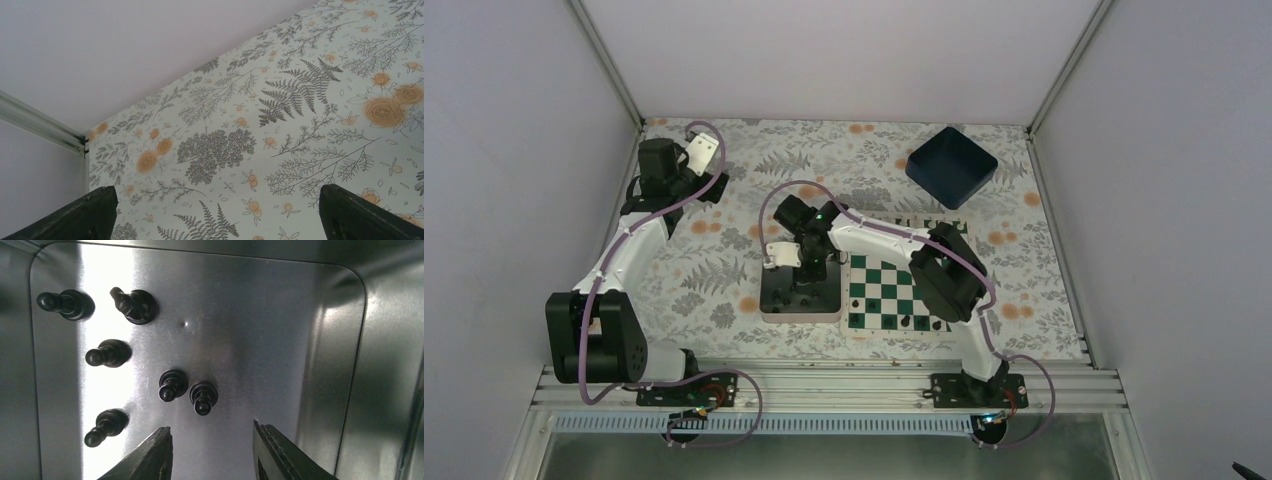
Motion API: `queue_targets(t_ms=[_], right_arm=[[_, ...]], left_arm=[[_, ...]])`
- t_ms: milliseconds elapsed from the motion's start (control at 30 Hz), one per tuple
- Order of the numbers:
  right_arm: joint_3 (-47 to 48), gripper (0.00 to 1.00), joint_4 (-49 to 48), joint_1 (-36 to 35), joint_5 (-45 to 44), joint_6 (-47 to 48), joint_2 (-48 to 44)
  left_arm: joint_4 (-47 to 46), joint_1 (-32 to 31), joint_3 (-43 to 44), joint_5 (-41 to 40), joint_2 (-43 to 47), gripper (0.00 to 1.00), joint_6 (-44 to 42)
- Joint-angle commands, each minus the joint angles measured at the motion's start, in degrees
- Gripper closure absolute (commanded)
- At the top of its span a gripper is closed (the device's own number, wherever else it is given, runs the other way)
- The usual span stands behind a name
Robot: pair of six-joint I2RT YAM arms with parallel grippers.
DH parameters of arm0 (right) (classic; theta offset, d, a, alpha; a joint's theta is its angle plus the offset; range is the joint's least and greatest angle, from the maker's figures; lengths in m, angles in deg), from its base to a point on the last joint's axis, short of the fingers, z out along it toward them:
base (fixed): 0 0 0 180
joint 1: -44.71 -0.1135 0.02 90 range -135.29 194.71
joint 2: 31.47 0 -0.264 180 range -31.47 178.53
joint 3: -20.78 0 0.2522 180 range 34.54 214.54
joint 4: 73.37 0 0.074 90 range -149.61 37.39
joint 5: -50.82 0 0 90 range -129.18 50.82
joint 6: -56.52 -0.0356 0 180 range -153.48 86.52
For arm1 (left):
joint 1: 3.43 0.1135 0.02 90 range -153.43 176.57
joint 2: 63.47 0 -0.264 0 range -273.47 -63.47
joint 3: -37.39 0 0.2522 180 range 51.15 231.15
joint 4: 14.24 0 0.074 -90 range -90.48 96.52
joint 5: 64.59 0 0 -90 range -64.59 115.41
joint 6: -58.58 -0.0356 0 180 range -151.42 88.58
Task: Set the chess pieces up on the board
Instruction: Pick up the chess piece from the storage box.
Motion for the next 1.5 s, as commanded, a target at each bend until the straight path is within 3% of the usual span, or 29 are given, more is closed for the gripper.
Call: queue_targets(t_ms=[0, 733, 1100, 1467], right_arm=[[1.4, 0.57, -1.3, -0.6, 0.7, 1.4, 1.2], [2.7, 0.6, -4.1, -1.1, 0.0, 0.3, 4.3], [2.7, 0.84, -4.0, -1.1, -0.5, 0.0, 4.1], [-0.4, 0.88, -1.0, 1.4, -3.7, -1.1, -7.4]], left_arm=[[-1.2, 0.1, 0.3, 0.9, 0.6, 0.0, 0.3], [-1.5, 0.1, -0.2, 1.2, 1.2, 0.0, 0.3], [-1.3, 0.2, -0.2, 1.5, 1.1, 0.0, 0.2], [-1.1, 0.2, 0.2, 1.2, 1.0, 0.0, 0.2]])
